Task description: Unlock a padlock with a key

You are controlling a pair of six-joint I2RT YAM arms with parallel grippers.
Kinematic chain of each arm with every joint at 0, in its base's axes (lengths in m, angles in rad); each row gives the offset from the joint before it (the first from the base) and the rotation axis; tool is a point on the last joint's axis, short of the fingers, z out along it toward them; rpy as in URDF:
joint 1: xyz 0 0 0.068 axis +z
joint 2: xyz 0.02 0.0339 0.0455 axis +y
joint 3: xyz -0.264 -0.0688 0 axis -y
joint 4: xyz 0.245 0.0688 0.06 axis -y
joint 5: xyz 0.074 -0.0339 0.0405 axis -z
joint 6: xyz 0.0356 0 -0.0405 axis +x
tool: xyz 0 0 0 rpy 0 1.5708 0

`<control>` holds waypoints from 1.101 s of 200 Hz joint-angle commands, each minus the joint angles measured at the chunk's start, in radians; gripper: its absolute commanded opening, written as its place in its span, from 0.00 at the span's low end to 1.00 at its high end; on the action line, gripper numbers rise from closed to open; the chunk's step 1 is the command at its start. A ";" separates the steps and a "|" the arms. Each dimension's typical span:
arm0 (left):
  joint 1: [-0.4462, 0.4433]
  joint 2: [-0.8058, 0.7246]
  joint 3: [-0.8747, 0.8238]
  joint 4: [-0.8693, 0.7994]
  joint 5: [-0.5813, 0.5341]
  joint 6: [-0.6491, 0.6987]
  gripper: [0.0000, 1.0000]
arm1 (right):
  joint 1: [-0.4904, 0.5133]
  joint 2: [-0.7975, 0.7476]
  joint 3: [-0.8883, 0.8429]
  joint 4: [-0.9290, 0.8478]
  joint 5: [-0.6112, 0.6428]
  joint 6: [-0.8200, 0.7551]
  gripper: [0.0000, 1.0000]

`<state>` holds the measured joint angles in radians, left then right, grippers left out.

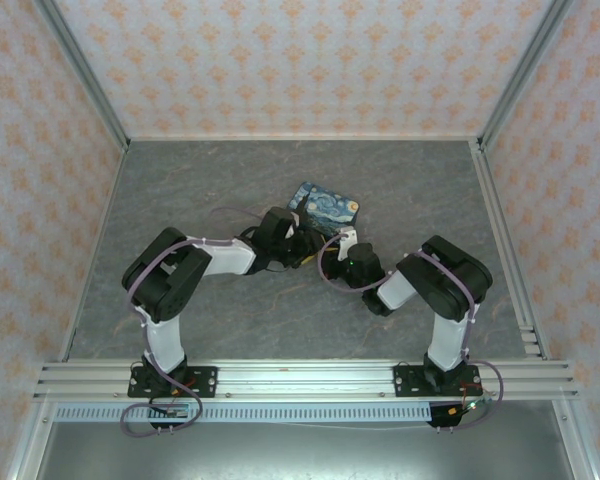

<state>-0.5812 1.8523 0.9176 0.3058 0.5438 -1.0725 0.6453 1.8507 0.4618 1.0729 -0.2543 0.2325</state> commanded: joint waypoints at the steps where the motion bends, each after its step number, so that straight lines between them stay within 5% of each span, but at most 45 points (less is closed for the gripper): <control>1: 0.024 -0.090 -0.032 0.013 -0.021 0.030 0.58 | 0.006 0.010 -0.005 0.081 -0.001 0.040 0.00; 53: 0.085 -0.153 -0.131 0.136 -0.048 0.001 0.61 | 0.006 -0.014 0.008 0.062 -0.020 0.138 0.00; 113: 0.084 -0.062 -0.145 0.307 -0.017 -0.071 0.54 | 0.011 -0.043 0.020 0.035 -0.022 0.243 0.00; 220: 0.052 0.038 -0.114 0.369 0.000 -0.095 0.45 | 0.015 -0.059 0.047 0.026 -0.039 0.346 0.00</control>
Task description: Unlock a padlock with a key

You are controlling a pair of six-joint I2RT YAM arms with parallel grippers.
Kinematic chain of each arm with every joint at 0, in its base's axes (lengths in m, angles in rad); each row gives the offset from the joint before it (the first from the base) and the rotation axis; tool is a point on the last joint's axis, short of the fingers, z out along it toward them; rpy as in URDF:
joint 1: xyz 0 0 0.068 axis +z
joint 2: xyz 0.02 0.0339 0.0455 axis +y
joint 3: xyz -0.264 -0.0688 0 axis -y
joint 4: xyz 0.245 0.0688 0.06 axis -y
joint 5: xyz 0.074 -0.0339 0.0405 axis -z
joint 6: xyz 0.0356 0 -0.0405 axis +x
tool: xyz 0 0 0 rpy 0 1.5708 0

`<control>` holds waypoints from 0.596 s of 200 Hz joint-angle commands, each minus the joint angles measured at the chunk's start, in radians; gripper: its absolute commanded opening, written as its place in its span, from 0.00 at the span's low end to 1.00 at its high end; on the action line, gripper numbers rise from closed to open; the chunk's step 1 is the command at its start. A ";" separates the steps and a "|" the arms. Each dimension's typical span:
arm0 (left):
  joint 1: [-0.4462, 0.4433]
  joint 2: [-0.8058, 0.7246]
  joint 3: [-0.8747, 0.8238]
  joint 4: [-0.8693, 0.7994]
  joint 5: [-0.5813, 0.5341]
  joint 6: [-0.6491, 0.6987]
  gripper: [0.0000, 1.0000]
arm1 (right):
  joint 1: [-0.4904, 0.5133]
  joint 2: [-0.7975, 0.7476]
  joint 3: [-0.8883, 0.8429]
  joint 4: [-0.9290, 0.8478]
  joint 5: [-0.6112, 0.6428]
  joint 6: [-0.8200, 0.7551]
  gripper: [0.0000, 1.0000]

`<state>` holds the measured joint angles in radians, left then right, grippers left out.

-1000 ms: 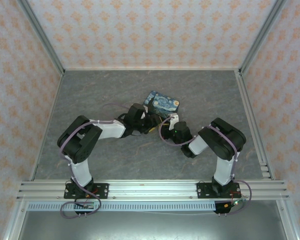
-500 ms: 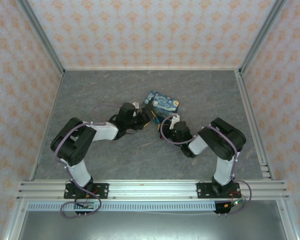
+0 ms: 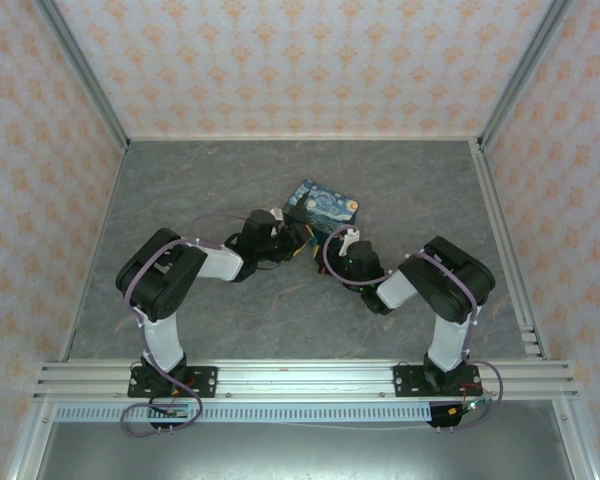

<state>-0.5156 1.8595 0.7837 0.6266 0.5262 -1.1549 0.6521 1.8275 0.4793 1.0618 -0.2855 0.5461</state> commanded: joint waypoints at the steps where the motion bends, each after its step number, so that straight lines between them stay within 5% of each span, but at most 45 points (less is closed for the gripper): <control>1: -0.014 0.031 0.021 0.048 0.017 -0.012 0.45 | 0.008 -0.036 0.030 0.037 -0.007 0.033 0.00; 119: -0.027 0.099 0.049 0.107 0.002 -0.051 0.35 | 0.014 -0.032 0.038 0.038 -0.012 0.114 0.00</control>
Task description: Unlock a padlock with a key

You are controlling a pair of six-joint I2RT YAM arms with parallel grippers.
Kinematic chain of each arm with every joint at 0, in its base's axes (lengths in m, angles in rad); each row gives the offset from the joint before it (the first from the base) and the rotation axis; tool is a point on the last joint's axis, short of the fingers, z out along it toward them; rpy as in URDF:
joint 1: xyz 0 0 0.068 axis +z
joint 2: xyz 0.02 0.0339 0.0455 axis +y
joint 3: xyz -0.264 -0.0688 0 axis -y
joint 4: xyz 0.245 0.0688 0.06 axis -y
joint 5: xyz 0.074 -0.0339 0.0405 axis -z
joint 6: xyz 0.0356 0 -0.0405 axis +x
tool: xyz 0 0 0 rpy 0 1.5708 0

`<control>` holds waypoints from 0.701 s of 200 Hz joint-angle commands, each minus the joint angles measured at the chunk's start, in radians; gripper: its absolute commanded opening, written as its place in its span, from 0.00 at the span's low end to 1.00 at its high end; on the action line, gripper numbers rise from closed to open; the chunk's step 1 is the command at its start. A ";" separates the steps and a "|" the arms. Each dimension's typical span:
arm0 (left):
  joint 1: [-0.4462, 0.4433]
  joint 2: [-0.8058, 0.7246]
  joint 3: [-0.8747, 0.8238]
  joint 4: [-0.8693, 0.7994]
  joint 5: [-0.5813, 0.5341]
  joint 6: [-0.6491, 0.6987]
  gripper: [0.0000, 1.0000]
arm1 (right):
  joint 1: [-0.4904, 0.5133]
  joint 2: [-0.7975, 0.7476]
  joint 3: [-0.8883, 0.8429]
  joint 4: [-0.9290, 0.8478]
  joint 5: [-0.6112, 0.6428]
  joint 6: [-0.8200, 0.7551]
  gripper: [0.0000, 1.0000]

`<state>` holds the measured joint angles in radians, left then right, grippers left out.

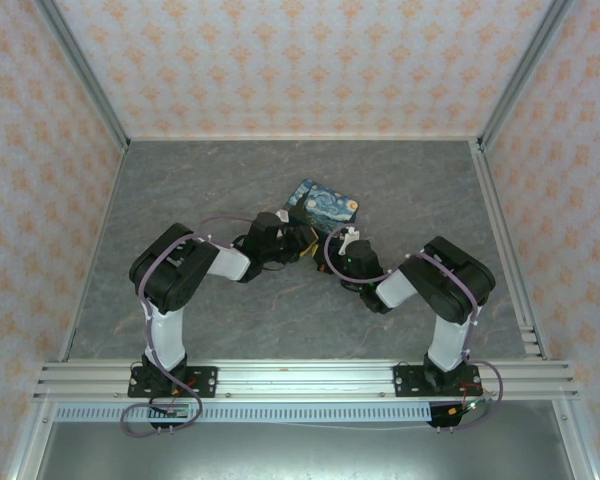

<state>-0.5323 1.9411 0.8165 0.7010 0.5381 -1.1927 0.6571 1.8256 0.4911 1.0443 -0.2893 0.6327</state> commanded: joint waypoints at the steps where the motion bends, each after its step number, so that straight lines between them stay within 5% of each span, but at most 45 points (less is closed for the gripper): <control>1: -0.010 0.018 0.017 0.032 -0.010 -0.013 0.35 | 0.009 -0.030 0.026 0.056 -0.008 0.028 0.00; 58: -0.010 -0.005 0.008 0.006 -0.024 0.004 0.14 | 0.009 -0.065 0.004 0.040 0.017 0.034 0.05; 104: -0.010 -0.070 0.003 -0.038 -0.036 0.015 0.05 | 0.009 -0.148 -0.038 -0.057 0.068 -0.051 0.36; 140: -0.010 -0.109 0.011 -0.089 -0.033 0.000 0.04 | 0.008 -0.307 -0.066 -0.243 0.113 -0.208 0.49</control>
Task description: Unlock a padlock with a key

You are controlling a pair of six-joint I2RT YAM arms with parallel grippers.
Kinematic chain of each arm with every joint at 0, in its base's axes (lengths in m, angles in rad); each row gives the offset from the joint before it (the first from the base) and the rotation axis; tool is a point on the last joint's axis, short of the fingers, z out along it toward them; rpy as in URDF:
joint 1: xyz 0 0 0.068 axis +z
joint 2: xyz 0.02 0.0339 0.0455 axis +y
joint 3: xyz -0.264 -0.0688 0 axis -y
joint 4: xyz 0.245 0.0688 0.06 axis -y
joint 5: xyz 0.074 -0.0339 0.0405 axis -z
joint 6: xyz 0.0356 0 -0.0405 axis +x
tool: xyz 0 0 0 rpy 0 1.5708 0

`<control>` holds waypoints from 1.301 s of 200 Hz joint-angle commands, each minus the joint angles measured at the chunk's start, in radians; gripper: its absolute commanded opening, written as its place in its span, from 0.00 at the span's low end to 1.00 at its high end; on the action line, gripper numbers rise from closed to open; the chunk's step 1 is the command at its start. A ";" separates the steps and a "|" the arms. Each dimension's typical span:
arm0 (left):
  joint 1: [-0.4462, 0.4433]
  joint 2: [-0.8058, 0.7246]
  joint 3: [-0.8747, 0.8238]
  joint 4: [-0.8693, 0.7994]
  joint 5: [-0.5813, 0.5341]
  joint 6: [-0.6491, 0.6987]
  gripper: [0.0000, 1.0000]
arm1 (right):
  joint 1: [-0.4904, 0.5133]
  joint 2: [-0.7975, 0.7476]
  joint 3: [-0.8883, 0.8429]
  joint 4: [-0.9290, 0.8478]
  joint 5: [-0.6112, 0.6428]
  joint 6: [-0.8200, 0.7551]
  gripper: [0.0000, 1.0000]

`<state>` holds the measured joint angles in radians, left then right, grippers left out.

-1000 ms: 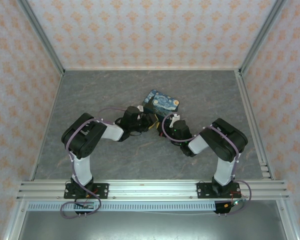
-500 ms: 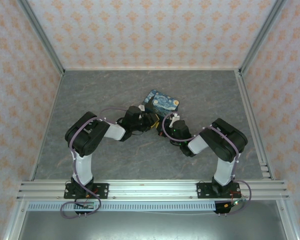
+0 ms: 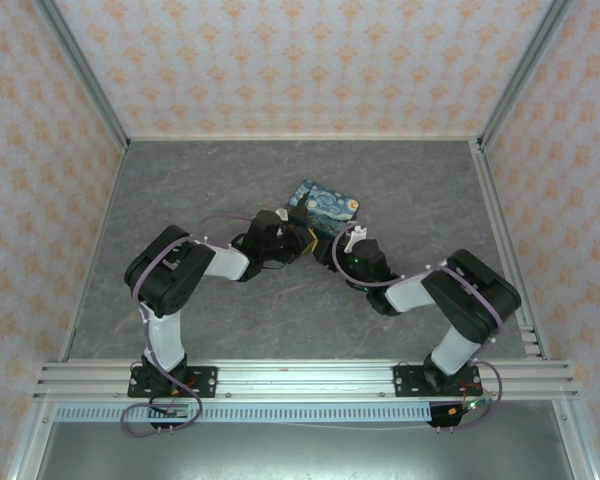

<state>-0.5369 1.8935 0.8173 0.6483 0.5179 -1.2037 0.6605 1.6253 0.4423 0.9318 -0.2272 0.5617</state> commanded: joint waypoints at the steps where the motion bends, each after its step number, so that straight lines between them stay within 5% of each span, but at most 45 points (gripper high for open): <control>1: -0.006 -0.063 0.011 -0.038 -0.013 0.010 0.04 | 0.005 -0.112 -0.017 -0.139 0.051 -0.144 0.50; 63: -0.011 -0.108 0.029 -0.121 -0.001 -0.083 0.01 | 0.005 -0.434 0.051 -0.571 0.065 -0.662 0.53; 119: -0.025 -0.133 0.049 -0.177 0.003 -0.136 0.01 | 0.022 -0.583 0.006 -0.635 0.129 -1.067 0.54; 202: -0.035 -0.117 0.074 -0.179 0.026 -0.181 0.01 | 0.247 -0.354 -0.012 -0.385 0.494 -1.451 0.52; 260: -0.037 -0.115 0.079 -0.188 0.031 -0.178 0.01 | 0.277 -0.163 0.003 -0.165 0.545 -1.499 0.51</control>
<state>-0.5632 1.7973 0.8654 0.4587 0.5354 -1.3727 0.9291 1.4132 0.4438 0.6300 0.2558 -0.8944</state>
